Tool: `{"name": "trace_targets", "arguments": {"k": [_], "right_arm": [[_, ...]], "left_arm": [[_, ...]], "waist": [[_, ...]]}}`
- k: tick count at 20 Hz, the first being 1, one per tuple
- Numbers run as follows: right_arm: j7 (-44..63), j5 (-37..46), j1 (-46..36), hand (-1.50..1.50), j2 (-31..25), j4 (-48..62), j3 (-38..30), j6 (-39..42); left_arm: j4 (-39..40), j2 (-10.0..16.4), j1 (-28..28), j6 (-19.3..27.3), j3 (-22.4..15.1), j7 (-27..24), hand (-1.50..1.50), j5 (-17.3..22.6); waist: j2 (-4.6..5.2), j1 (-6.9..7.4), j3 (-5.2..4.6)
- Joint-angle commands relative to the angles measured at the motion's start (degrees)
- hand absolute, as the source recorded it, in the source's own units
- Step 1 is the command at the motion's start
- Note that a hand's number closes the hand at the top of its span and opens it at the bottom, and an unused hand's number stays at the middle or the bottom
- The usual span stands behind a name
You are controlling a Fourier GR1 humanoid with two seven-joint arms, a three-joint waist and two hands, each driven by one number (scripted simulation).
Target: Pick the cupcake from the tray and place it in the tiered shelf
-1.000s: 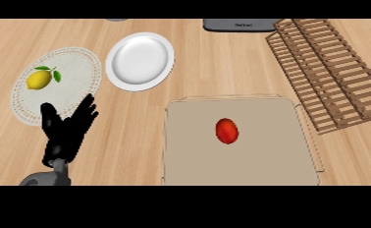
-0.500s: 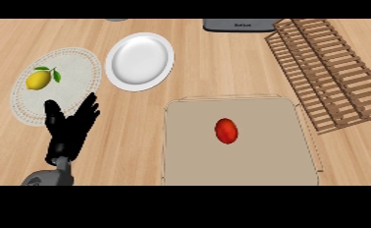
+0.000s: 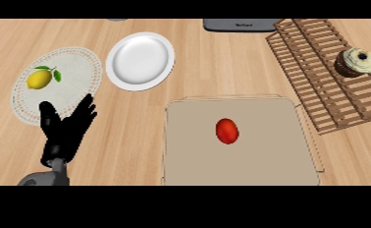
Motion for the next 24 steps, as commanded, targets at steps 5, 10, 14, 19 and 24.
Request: {"name": "trace_targets", "arguments": {"k": [5, 10, 14, 19, 24], "right_arm": [[2.16, -3.65, 0.47, -1.5, 1.94, -8.51, -2.75, -14.84], [5.22, 2.0, 1.49, -1.5, 2.88, -14.8, -2.05, -17.64], [7.9, 9.2, 3.75, -1.5, 0.77, -19.71, -3.62, -15.12], [11.07, 16.46, 3.92, -1.5, 5.14, -35.51, -3.4, -10.36], [7.46, 14.02, 8.18, -1.5, 11.19, -55.79, -3.06, -1.38]], "left_arm": [[-0.1, -2.13, -1.03, 2.39, -1.23, 1.14, 0.0, -1.48], [0.29, 1.71, 0.15, -0.68, 1.52, 0.82, 0.0, 0.16], [0.89, -0.75, 1.28, -0.34, 0.38, -1.79, 0.0, -0.25], [1.38, 0.41, 0.95, -0.84, 1.18, -0.86, 0.0, 0.0], [0.79, -0.7, -0.1, 0.95, 1.59, 1.36, 0.0, 0.35]], "waist": [[-0.16, -0.52, 0.03], [-0.32, -0.63, -0.04], [-0.34, -1.05, -0.08], [-0.73, -1.77, -0.12], [-1.03, -2.61, -0.05]]}}
